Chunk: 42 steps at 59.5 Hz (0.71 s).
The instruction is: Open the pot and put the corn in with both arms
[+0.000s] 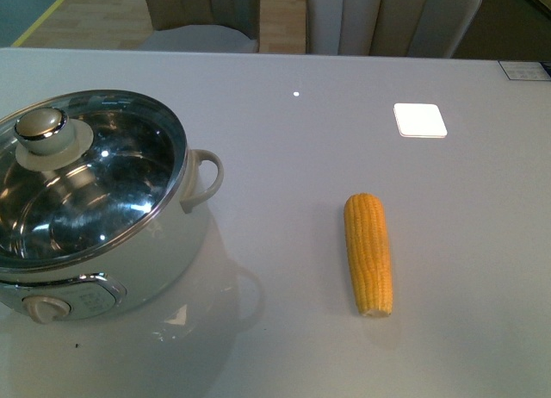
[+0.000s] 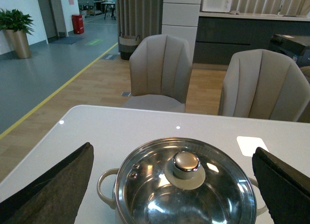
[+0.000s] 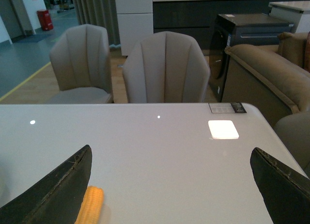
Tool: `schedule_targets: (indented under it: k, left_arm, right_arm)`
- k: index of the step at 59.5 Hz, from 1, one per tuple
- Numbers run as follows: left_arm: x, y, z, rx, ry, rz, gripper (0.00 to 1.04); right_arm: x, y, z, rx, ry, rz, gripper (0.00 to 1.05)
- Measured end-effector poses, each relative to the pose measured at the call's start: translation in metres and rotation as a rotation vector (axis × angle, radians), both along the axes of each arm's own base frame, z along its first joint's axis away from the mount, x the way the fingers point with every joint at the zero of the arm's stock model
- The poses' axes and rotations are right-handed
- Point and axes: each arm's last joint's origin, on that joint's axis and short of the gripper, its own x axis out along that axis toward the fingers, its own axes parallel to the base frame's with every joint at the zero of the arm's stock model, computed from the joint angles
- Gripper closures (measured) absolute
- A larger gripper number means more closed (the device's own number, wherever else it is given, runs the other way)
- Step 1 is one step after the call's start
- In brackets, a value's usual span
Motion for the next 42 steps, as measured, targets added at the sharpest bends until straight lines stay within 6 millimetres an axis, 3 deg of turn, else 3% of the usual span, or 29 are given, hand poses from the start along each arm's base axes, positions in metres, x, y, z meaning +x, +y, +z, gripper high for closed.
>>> schedule_targets:
  k: [32, 37, 42]
  left_arm:
    - [0.0001, 0.0000, -0.0002, -0.003, 0.003, 0.000, 0.07]
    - [0.0017, -0.0012, -0.0002, -0.101, 0.283, 0.021, 0.07]
    - [0.0086, -0.0041, -0.0002, -0.160, 0.426, 0.026, 0.07]
  right_arm:
    - [0.0000, 0.0000, 0.0000, 0.000, 0.000, 0.000, 0.09]
    - [0.0000, 0.0000, -0.0001, 0.000, 0.000, 0.000, 0.09]
    - [-0.0001, 0.0000, 0.0001, 0.000, -0.001, 0.000, 0.09]
